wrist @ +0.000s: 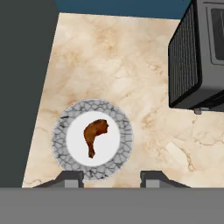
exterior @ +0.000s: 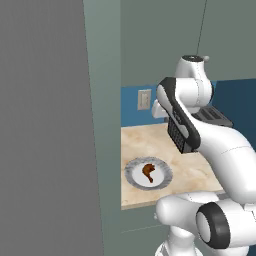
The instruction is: Place the chicken drumstick on the bottom rack of the oven.
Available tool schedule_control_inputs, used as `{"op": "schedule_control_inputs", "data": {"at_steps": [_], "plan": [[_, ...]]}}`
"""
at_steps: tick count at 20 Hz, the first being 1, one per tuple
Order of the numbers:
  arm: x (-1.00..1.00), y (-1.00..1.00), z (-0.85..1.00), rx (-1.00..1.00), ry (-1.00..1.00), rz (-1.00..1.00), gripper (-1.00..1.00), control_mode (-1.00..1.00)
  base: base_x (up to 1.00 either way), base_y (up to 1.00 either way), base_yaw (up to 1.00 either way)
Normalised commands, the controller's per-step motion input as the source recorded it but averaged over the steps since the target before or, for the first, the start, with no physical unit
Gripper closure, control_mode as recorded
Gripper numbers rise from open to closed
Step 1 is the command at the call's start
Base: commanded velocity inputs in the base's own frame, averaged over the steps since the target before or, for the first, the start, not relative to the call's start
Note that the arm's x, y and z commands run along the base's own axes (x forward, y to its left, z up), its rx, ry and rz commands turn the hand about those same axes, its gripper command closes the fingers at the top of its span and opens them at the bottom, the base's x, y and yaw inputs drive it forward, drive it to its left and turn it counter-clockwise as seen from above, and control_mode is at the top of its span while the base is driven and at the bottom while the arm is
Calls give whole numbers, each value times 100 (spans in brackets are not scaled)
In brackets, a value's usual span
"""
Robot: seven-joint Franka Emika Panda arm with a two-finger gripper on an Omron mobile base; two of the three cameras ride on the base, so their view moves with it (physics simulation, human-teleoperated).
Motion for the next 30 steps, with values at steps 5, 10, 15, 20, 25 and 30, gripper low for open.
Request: {"op": "schedule_control_inputs", "data": {"at_steps": [5,10,15,20,25,30], "plan": [[-1,20,-17,-2,2,0,-100,-100,0,0,0],[2,34,-76,2,-3,-2,-100,-100,0,0,0],[15,17,-91,0,4,-2,-100,-100,0,0,0],[42,7,-71,1,15,0,-100,-100,0,0,0],[38,2,-55,6,22,13,-100,-100,0,0,0],[2,30,-70,2,18,8,-100,-100,0,0,0]]}}
